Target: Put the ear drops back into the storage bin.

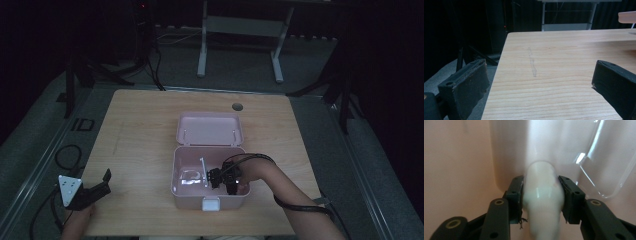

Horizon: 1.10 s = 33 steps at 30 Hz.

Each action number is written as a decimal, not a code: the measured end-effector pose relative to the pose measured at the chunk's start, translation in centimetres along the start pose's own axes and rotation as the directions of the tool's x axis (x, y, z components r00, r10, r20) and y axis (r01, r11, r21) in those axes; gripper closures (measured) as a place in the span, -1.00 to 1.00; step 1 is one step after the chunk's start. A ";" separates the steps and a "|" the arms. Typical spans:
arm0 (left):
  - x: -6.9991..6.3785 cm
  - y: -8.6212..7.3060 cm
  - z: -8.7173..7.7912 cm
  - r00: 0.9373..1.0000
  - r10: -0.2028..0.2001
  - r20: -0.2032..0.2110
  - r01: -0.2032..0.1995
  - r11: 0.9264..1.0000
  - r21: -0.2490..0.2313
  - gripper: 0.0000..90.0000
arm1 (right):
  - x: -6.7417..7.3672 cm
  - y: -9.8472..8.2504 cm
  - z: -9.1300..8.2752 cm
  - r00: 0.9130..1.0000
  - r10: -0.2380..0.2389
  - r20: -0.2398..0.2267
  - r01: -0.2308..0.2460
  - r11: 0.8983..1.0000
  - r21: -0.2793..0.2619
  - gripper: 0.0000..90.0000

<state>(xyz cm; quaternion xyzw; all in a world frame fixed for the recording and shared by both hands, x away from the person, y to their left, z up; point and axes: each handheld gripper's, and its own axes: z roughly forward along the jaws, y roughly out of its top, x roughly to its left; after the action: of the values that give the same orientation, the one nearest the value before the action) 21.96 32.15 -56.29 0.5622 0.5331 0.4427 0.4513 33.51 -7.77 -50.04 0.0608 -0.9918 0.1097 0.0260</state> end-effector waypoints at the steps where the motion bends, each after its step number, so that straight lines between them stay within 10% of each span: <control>1: 0.0 0.0 0.0 1.000 0.000 0.000 0.000 1.000 0.000 -0.98 | 0.0 0.0 0.0 1.000 -0.004 0.003 0.004 1.000 0.001 0.26; 13: 0.0 0.0 0.0 1.000 0.001 -0.001 -0.001 1.000 0.000 -0.98 | 0.3 -0.6 -1.9 1.000 0.006 0.028 -0.006 1.000 -0.023 0.19; 33: 0.0 0.0 0.0 1.000 0.000 -0.002 0.000 1.000 0.003 -0.98 | 1.2 -4.7 -10.3 0.986 0.084 0.144 -0.053 0.977 -0.208 -0.01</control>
<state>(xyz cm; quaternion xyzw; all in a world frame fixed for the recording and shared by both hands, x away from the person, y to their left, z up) 21.97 32.14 -56.28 0.5625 0.5342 0.4426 0.4497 33.31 -10.14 -38.92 0.0316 -0.9984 0.0038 -0.0474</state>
